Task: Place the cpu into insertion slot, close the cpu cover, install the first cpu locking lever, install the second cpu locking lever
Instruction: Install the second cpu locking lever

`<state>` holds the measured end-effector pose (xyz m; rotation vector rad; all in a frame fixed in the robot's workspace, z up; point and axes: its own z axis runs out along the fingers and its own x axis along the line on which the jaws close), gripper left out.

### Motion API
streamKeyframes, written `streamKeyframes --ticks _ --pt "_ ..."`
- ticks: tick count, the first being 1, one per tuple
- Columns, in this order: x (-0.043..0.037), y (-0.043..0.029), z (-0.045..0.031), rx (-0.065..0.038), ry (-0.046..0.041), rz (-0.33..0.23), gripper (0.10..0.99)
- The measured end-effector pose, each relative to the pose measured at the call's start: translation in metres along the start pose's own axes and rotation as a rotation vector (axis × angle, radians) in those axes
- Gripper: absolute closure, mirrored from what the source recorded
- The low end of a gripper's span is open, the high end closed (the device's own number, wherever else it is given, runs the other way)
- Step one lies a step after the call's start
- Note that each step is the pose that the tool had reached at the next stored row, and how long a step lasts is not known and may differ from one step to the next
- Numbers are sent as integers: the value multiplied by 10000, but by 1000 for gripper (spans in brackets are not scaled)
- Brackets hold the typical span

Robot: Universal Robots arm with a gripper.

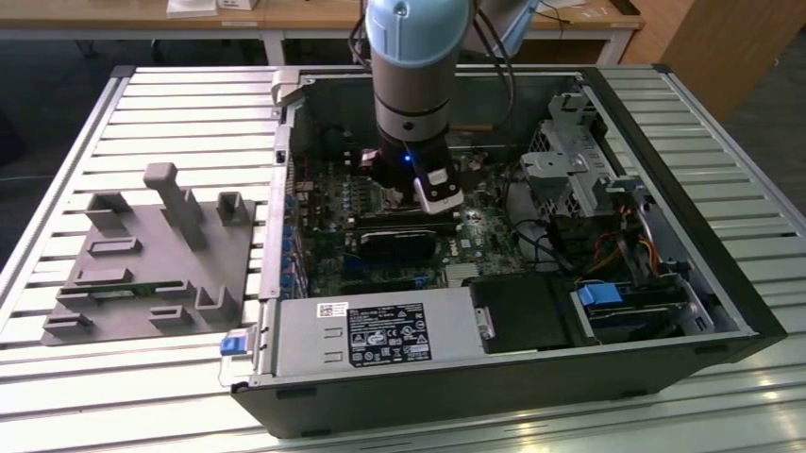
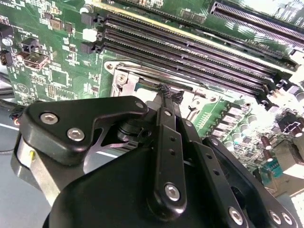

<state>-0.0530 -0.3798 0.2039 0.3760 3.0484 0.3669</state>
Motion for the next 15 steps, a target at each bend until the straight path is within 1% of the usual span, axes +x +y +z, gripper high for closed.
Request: streamKeyframes --ticks 3,6,10,12,14,15 --pt "2 50 12 115 -29 -5 984" --pt "15 120 29 234 -59 -14 984" --pt "35 211 52 454 -112 -31 984" --pt "42 252 61 547 -134 -38 984" --pt "48 279 68 616 -151 -43 984" --pt "49 286 68 630 -154 -44 984"
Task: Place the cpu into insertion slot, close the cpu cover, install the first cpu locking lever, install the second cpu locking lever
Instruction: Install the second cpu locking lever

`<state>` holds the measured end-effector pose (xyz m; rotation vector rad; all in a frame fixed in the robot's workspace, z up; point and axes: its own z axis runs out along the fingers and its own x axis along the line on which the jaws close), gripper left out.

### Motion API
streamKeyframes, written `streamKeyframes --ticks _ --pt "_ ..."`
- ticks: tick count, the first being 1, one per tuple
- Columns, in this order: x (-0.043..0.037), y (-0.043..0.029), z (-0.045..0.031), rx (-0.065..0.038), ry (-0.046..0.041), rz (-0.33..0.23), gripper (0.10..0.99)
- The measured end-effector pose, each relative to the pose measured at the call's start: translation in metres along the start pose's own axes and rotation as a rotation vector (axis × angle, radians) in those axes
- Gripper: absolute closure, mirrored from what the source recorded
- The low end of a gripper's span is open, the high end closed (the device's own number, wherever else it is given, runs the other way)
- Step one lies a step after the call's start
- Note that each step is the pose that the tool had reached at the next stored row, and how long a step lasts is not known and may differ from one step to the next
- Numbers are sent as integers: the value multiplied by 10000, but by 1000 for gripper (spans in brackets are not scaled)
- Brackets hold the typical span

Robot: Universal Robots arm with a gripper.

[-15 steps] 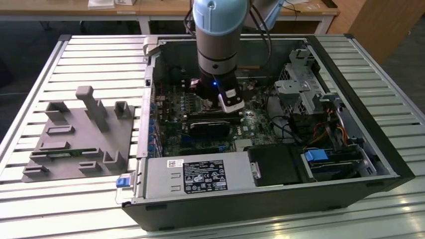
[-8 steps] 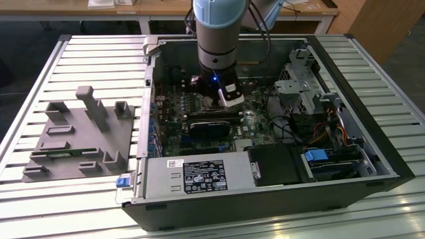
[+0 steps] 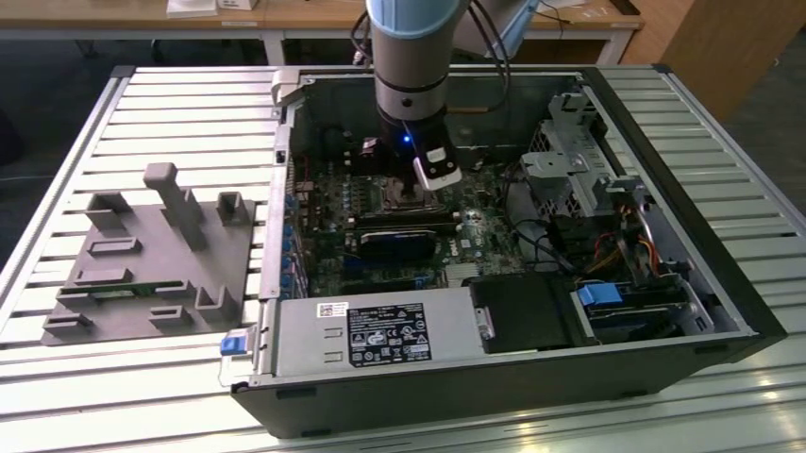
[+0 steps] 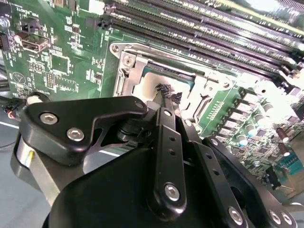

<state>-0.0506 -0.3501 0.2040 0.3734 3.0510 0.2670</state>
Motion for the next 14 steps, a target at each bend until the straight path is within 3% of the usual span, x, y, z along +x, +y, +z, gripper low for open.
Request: streamKeyframes --ticks 3,9,14 --pt "-2 14 -60 3 -1 -2 984" --pt "-9 50 -264 5 -1 -1 984" --pt "-9 53 -280 37 -11 -4 984"
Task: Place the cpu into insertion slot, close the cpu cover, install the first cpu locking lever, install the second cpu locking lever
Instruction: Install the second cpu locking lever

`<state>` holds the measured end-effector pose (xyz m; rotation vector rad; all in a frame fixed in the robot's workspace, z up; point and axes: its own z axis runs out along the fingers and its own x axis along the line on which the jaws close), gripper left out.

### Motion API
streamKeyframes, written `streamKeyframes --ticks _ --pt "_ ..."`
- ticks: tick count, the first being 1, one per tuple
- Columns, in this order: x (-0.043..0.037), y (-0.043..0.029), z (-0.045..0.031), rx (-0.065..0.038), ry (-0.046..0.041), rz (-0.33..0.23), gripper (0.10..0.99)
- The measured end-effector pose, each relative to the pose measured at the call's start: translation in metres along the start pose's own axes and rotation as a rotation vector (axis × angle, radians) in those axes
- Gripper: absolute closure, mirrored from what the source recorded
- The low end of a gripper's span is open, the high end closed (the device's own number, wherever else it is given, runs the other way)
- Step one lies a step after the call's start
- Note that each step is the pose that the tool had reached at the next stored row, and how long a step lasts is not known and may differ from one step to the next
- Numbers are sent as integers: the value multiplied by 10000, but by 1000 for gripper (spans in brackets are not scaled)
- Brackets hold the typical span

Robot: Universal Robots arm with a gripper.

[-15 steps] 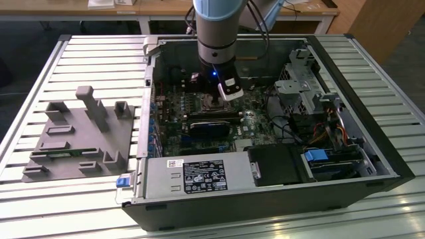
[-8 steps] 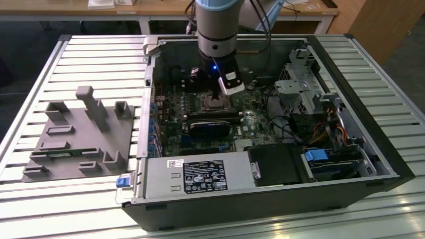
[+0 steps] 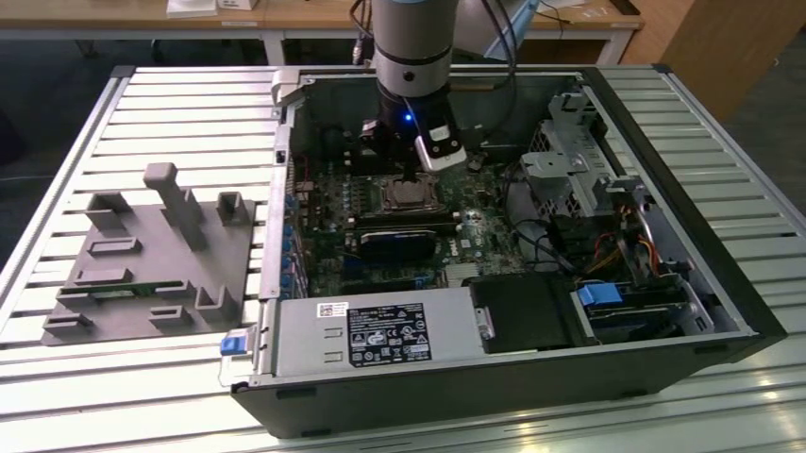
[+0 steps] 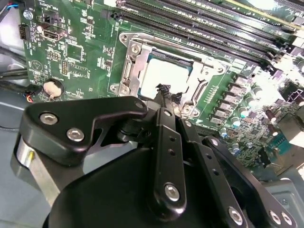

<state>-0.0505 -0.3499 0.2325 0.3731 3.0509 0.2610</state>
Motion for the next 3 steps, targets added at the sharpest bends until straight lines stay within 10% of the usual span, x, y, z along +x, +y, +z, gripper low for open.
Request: streamKeyframes --ticks 3 --pt "0 0 0 10 -3 -1 984"
